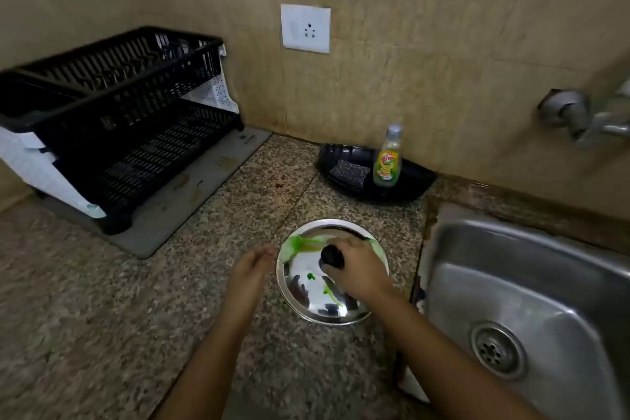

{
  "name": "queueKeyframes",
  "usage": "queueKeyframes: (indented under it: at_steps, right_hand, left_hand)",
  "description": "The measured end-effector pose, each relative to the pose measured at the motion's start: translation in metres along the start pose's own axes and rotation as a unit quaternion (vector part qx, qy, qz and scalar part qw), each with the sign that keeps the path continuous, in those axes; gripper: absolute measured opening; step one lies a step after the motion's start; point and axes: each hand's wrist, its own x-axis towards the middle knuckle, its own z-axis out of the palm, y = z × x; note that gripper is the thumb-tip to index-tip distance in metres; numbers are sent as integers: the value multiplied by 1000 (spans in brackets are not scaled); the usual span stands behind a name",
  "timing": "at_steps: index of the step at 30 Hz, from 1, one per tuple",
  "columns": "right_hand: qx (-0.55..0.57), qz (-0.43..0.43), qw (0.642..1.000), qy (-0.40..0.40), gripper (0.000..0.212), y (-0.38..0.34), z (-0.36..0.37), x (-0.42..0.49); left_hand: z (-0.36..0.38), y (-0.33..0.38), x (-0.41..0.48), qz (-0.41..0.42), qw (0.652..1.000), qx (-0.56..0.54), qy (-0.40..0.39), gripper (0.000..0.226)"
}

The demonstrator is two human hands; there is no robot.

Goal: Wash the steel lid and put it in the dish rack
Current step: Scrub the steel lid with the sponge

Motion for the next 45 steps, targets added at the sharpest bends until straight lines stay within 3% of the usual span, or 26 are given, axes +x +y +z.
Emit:
queueKeyframes:
  at_steps: [6,12,15,18,21,24,27,31,37,42,45]
  right_hand:
    - [-27,18,999,-3,42,-12,15,19]
    - [-26,3,1000,13,46,-15,21,4]
    - [14,-27,997,73,42,-15,4,-7]
    - [50,-35,990,127,42,-8,-24,-18]
    - [94,-1,983,159,44,13,-47,-37]
    - [108,39,975,190,42,47,-67,-59]
    - [109,89,964,226,38,89,-88,-85]
    - [109,151,946,267,39,144,-114,-116]
    - [100,212,920,313,42,198,-152,-155]
    - [113,209,914,329,39,224,-179,-174]
    - [186,192,870,414,24,242,-196,-178]
  left_hand:
    - [-11,-13,35,-10,1000,-23,-2,19]
    - [0,4,39,43,997,-31,60,32]
    - [8,19,32,81,993,-40,79,36]
    - [24,29,24,56,993,-56,89,41]
    - [53,40,11,-4,995,-95,19,67]
    - [99,50,-18,-84,982,-128,-109,43]
    - [155,55,-41,-149,953,-172,-203,46]
    - [225,62,-65,-167,923,-189,-290,37]
    - [310,60,-86,-176,935,-142,-274,43]
    - [357,61,-92,-168,945,-91,-265,47]
    - [376,60,-86,-205,943,-102,-242,49]
